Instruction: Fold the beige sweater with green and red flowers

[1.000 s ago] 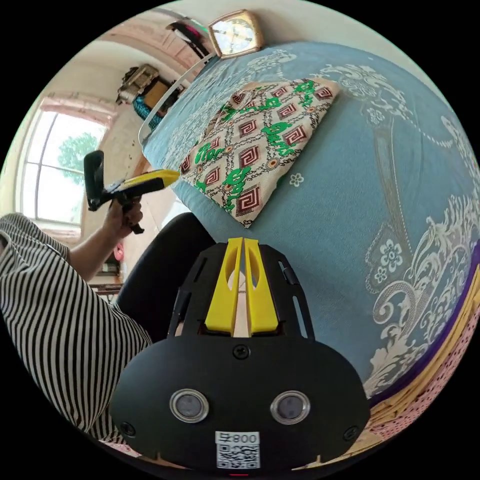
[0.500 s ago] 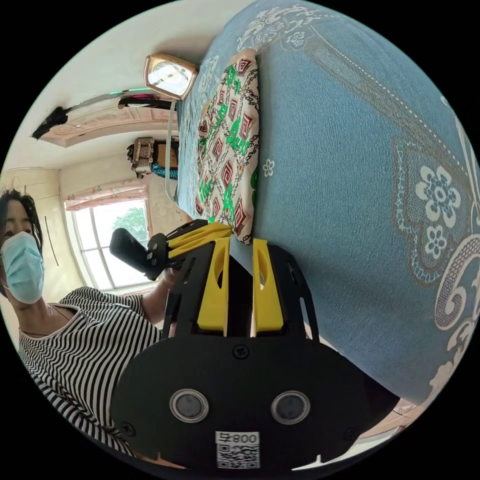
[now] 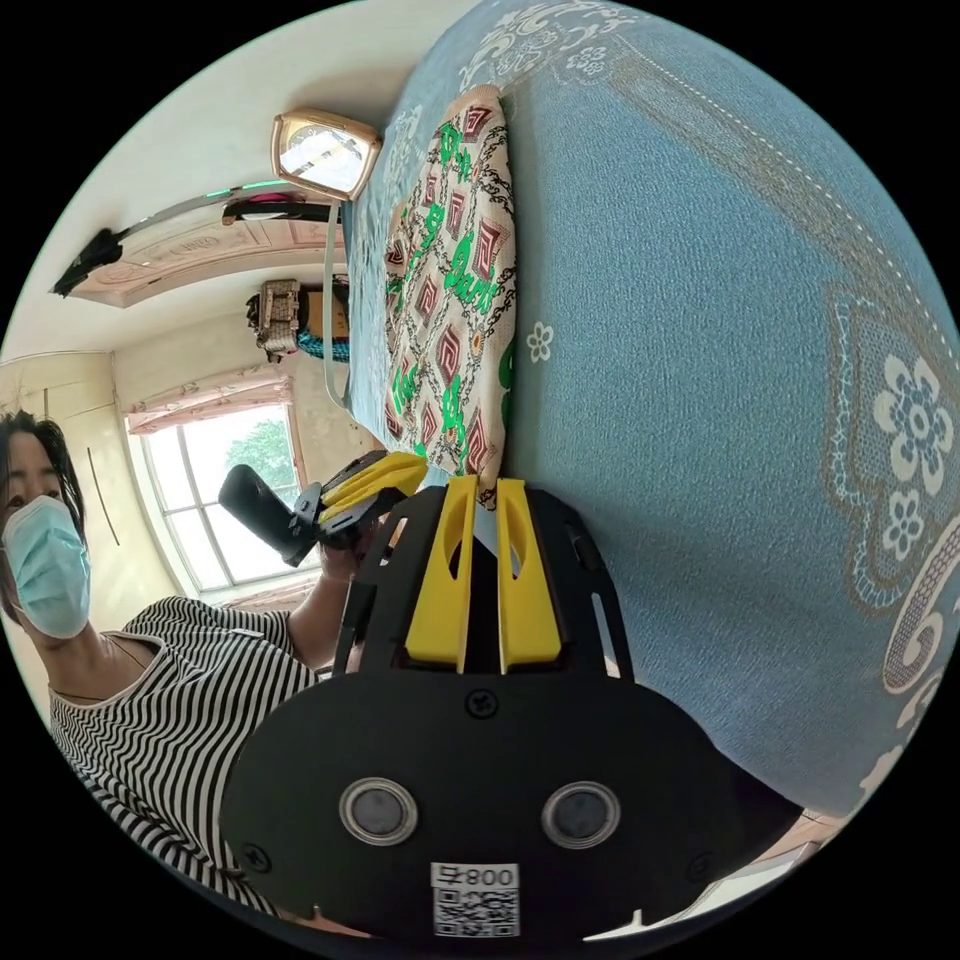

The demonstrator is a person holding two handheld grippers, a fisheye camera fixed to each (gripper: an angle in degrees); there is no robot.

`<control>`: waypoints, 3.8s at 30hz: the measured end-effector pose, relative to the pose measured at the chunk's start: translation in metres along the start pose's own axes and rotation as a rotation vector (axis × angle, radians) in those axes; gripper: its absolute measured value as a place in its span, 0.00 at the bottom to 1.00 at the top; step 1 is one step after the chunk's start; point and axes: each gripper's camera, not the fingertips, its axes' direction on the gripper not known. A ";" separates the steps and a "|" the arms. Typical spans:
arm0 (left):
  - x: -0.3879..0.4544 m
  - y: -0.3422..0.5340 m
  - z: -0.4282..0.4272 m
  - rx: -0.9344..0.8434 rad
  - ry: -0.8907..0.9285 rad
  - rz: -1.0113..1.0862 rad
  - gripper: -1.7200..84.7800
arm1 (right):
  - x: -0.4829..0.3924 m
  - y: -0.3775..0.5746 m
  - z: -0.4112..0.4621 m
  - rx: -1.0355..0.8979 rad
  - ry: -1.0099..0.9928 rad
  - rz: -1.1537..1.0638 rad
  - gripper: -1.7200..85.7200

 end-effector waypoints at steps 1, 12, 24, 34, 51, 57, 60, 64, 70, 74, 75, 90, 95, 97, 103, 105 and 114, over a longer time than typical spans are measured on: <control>-0.008 0.004 -0.004 0.008 0.013 -0.031 0.05 | -0.001 0.001 -0.004 -0.003 -0.002 0.005 0.05; -0.169 0.117 -0.033 0.263 0.598 -0.766 0.11 | -0.023 0.031 -0.043 0.044 -0.200 0.013 0.03; -0.220 0.132 -0.015 0.434 0.802 -1.028 0.13 | -0.074 0.079 -0.076 0.083 -0.272 -0.064 0.03; -0.238 0.141 -0.006 0.541 0.786 -1.127 0.08 | -0.090 0.149 -0.091 0.105 -0.290 -0.054 0.03; -0.142 0.118 -0.021 0.541 0.671 -0.895 0.04 | -0.113 0.342 -0.136 0.178 -0.270 -0.027 0.03; -0.076 0.109 -0.024 0.552 0.687 -0.739 0.04 | -0.136 0.449 -0.166 0.227 -0.310 -0.092 0.03; -0.041 0.101 -0.022 0.549 0.696 -0.651 0.04 | -0.146 0.507 -0.184 0.264 -0.342 -0.132 0.03; 0.001 0.082 -0.011 0.552 0.728 -0.546 0.04 | -0.157 0.589 -0.214 0.337 -0.393 -0.188 0.03; 0.062 0.018 0.037 0.494 0.776 -0.406 0.04 | -0.161 0.688 -0.269 0.470 -0.406 -0.234 0.03; 0.107 -0.057 0.084 0.412 0.755 -0.303 0.04 | -0.151 0.732 -0.321 0.573 -0.387 -0.221 0.02; 0.121 -0.081 0.099 0.396 0.758 -0.269 0.04 | -0.150 0.737 -0.330 0.591 -0.382 -0.221 0.02; 0.338 -0.332 0.290 0.349 0.786 0.098 0.04 | -0.181 0.867 -0.617 0.938 -0.003 -0.322 0.02; 0.377 -0.335 0.424 0.123 0.738 0.037 0.04 | -0.110 0.915 -0.643 0.933 0.050 -0.093 0.02; 0.389 -0.331 0.482 -0.022 0.692 0.020 0.04 | -0.073 0.926 -0.641 0.894 0.068 0.037 0.02; 0.417 -0.320 0.591 -0.245 0.679 -0.006 0.04 | -0.015 0.964 -0.642 0.813 0.062 0.219 0.02; 0.426 -0.324 0.612 -0.254 0.662 0.021 0.04 | -0.014 0.972 -0.650 0.803 0.067 0.213 0.02; 0.436 -0.330 0.713 -0.370 0.588 -0.005 0.04 | 0.004 0.989 -0.665 0.692 0.174 0.305 0.02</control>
